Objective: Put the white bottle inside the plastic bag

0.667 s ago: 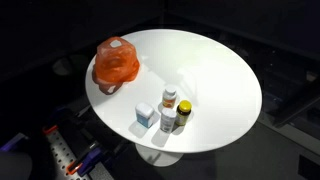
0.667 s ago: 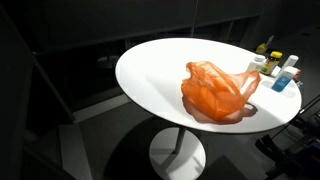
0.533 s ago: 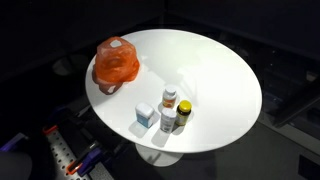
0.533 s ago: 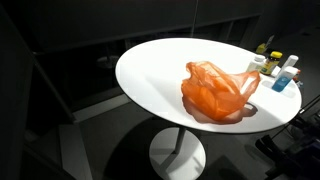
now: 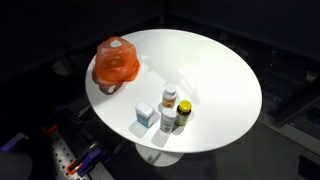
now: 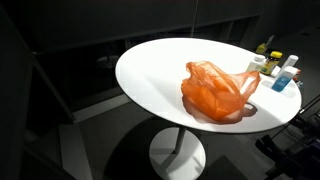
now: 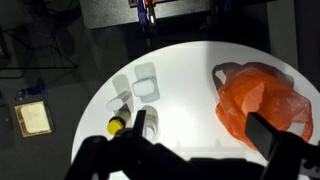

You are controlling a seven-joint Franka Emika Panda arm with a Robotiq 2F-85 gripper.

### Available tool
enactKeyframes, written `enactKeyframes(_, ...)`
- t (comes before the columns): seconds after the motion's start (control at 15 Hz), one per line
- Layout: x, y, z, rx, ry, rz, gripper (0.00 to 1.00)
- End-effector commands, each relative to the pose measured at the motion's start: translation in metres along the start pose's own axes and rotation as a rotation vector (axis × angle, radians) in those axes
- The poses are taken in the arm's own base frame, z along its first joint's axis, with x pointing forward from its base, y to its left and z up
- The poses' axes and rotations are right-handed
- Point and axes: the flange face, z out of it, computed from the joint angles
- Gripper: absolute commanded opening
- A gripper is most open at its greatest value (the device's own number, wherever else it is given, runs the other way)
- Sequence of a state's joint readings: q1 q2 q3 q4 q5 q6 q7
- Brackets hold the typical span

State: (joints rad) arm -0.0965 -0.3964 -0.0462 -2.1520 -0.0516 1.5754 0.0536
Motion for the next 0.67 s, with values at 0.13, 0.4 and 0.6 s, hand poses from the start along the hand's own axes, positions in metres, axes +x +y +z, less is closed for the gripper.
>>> enactKeyframes(0.13,0.076,-0.015,0.032,-0.015,-0.003,-0.027,1.0)
enactKeyframes(0.4,0.13,-0.028,0.072,-0.023,0.016,-0.051,1.0)
enactKeyframes(0.6,0.164,-0.031,0.102,-0.012,0.017,-0.083,1.0)
